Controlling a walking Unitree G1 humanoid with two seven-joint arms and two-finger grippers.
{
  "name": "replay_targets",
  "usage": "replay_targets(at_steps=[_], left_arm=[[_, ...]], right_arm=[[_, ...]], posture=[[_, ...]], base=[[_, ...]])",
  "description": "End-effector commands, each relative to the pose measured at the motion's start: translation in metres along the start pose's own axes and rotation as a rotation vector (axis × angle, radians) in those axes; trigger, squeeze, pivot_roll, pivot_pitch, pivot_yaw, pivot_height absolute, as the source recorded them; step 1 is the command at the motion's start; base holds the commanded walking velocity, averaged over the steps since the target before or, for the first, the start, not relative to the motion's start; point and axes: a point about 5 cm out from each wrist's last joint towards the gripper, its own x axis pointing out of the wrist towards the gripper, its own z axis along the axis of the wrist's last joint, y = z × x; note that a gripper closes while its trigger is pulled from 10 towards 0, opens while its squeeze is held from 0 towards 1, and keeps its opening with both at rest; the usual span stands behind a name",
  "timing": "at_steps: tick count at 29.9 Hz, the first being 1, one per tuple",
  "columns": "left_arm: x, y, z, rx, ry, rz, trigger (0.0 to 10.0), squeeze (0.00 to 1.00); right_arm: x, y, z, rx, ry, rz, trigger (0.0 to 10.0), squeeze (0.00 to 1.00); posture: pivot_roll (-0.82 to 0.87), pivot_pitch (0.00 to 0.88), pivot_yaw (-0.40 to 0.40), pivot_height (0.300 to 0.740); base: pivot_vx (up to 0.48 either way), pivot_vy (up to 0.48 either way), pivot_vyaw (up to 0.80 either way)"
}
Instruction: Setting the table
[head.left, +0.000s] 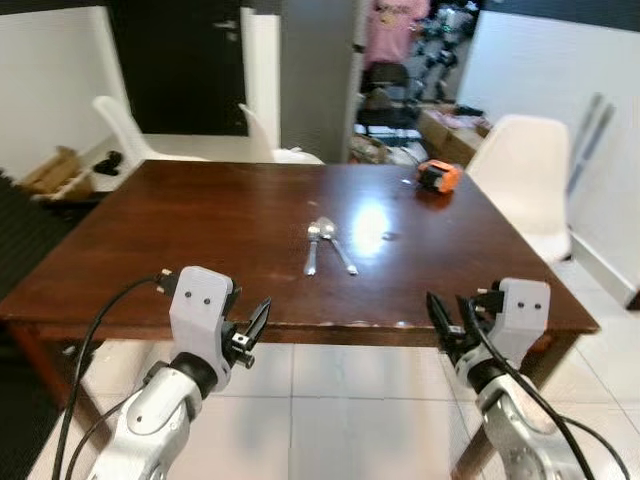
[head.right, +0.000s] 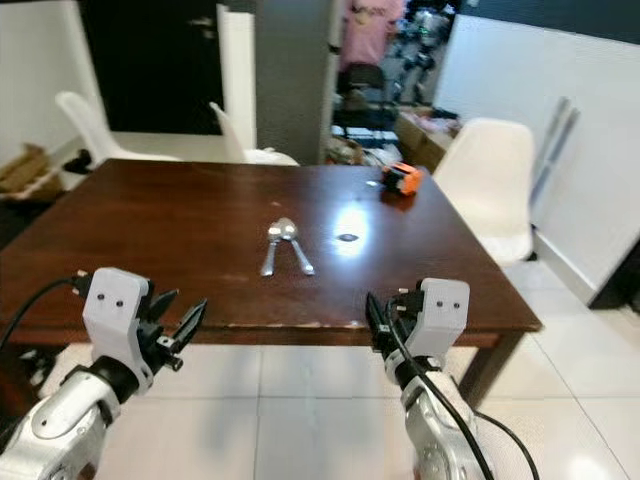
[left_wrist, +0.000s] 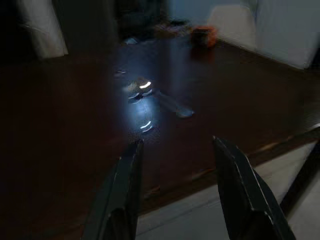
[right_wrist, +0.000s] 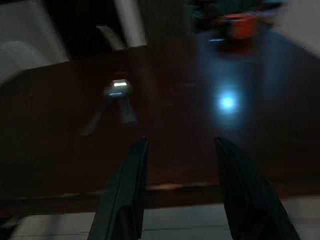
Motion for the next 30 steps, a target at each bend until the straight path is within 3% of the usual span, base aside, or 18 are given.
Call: replay_targets(at_steps=[1, 5, 30], left_arm=[[-0.0010, 0.0016, -0.0040, 0.011, 0.004, 0.008, 10.0, 0.00], [0.0007, 0.0034, -0.0034, 0.017, -0.012, 0.027, 10.0, 0.02], [0.0038, 0.0008, -0.0040, 0.032, -0.017, 0.018, 10.0, 0.01]], right_arm=[[-0.0012, 0.0010, 0.0007, 0.006, -0.011, 0.002, 10.0, 0.00], [-0.0009, 0.0016, 0.0022, -0.001, -0.021, 0.006, 10.0, 0.00], [-0.0004, 0.0006, 0.0024, -0.014, -0.017, 0.016, 10.0, 0.00]], posture=[[0.03, 0.094, 0.060, 0.740], [0.03, 0.093, 0.062, 0.740], [0.02, 0.082, 0.066, 0.740]], base=[[0.000, 0.000, 0.00], [0.204, 0.000, 0.00], [0.472, 0.000, 0.00]])
